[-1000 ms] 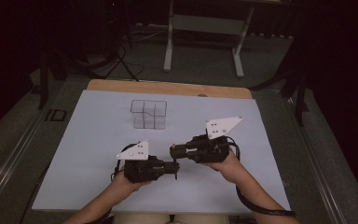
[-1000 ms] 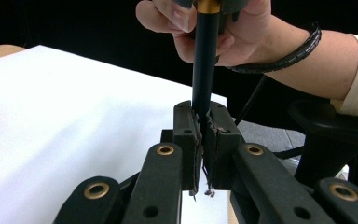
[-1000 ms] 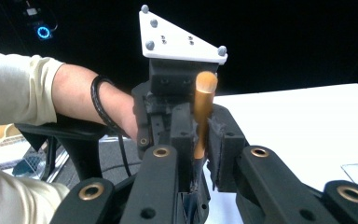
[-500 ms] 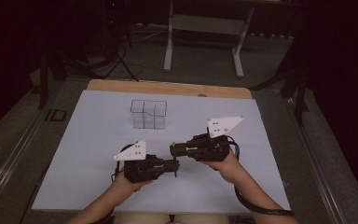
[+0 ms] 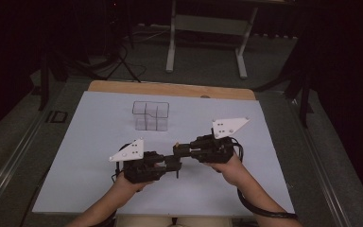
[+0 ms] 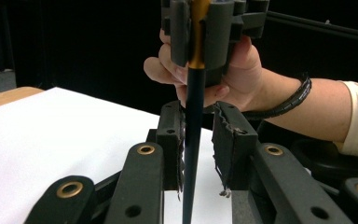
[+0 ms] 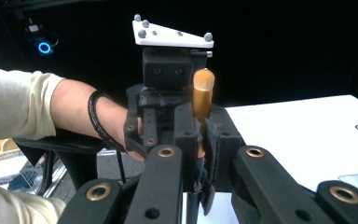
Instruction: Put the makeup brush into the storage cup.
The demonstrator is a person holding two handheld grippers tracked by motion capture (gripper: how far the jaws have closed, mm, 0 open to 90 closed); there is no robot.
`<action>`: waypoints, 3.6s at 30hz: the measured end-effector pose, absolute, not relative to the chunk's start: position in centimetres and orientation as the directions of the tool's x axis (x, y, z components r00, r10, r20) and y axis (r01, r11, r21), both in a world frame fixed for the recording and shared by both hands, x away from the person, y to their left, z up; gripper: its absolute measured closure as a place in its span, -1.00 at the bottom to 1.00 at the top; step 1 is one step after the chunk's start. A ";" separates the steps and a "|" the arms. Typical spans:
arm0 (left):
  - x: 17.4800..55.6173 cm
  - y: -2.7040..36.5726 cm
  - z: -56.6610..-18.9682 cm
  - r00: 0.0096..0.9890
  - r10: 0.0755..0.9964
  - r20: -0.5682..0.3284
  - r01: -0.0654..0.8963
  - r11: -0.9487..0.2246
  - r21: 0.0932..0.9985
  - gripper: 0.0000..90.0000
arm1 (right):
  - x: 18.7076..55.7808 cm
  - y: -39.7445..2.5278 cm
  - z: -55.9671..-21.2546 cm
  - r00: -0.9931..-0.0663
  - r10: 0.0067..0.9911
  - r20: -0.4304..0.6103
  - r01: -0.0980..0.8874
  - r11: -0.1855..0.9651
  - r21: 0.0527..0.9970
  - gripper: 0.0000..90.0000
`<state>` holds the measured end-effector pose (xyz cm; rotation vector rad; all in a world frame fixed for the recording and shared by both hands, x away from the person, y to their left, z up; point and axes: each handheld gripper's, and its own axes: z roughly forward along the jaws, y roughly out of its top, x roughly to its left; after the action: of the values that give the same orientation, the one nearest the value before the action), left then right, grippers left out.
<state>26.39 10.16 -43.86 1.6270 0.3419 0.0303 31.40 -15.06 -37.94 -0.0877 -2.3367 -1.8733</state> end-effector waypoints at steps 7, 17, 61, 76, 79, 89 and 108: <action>26.6 9.9 -43.9 0.952 0.243 -0.184 0.203 -0.057 0.977 0.71 | 31.3 -14.9 -38.1 -0.989 -0.046 0.142 0.127 0.232 0.964 0.88; 26.7 9.8 -43.7 0.951 0.241 -0.191 0.207 -0.040 0.978 0.71 | 31.2 -14.8 -38.3 -0.990 -0.043 0.135 0.120 0.245 0.962 0.88; 27.3 14.0 -42.2 0.913 0.383 -0.142 0.165 -0.030 0.986 0.87 | 31.7 -16.7 -37.7 -0.989 0.067 0.131 0.142 0.207 0.968 -0.33; 28.6 16.7 -40.7 0.874 0.468 -0.132 0.153 -0.007 0.988 0.87 | 31.7 -18.3 -39.0 -0.982 0.133 0.132 0.156 0.188 0.970 -0.68; 28.9 17.1 -40.4 0.866 0.482 -0.131 0.153 -0.006 0.988 0.87 | 31.4 -18.7 -39.2 -0.976 0.192 0.106 0.144 0.195 0.970 -0.67; 30.3 18.3 -39.2 0.846 0.522 -0.108 0.136 -0.015 0.991 0.87 | 30.8 -20.7 -40.1 -0.956 0.263 0.126 0.173 0.165 0.971 -0.68; 33.9 20.2 -36.0 0.804 0.590 -0.073 0.092 -0.002 0.996 0.87 | 28.4 -24.0 -41.6 -0.925 0.359 0.127 0.195 0.159 0.968 -0.68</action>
<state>33.86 20.15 -35.98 1.5431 0.5653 0.4260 28.38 -24.00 -41.58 -0.5993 -2.4883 -2.0409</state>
